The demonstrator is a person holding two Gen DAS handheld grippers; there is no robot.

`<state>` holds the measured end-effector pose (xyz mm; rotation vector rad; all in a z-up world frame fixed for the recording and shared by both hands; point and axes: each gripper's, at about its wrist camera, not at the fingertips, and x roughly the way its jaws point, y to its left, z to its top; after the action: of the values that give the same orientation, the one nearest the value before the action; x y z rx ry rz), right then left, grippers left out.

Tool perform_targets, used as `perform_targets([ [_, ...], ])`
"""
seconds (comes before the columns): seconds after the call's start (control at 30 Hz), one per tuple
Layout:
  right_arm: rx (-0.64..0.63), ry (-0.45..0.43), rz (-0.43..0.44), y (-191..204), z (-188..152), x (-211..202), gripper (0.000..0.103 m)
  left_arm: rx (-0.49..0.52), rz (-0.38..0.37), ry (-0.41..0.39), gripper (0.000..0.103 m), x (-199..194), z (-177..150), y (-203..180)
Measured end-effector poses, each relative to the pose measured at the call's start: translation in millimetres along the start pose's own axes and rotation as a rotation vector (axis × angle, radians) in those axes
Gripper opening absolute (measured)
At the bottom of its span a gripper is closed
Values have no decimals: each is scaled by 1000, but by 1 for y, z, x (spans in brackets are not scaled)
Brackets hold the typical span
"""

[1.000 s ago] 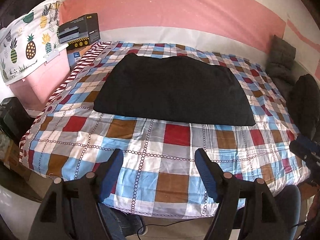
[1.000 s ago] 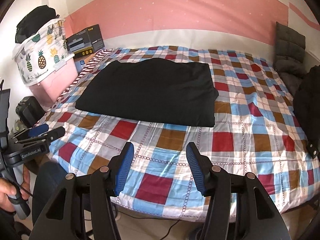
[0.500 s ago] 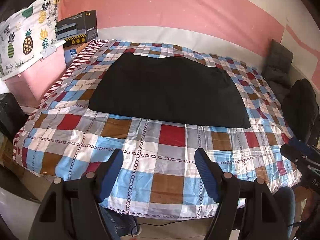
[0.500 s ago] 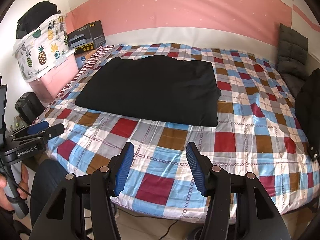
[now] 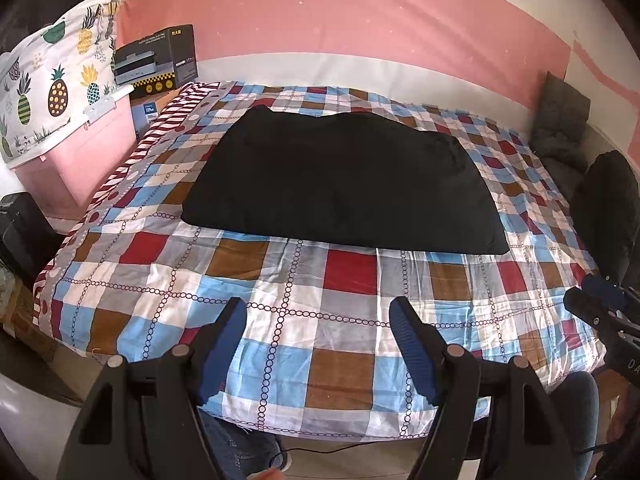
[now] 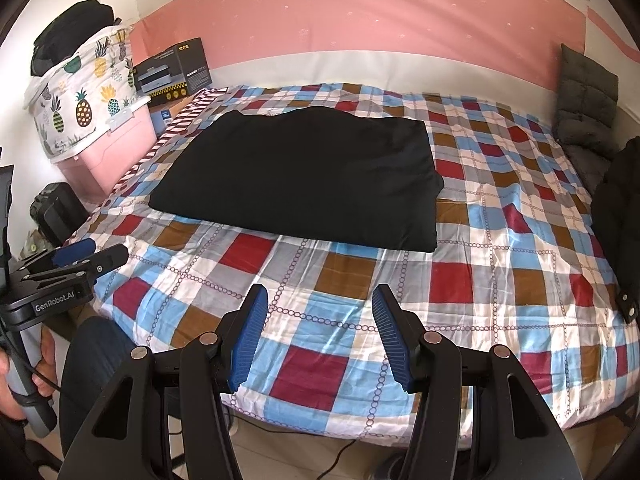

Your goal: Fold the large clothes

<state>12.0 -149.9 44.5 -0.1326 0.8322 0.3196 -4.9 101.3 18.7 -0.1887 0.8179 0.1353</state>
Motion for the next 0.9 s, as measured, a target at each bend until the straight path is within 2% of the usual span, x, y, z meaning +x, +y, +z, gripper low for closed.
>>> perform_targets([
  [0.9,-3,8,3,-2,-1,4,55,2,16,19,76,6,-4,0],
])
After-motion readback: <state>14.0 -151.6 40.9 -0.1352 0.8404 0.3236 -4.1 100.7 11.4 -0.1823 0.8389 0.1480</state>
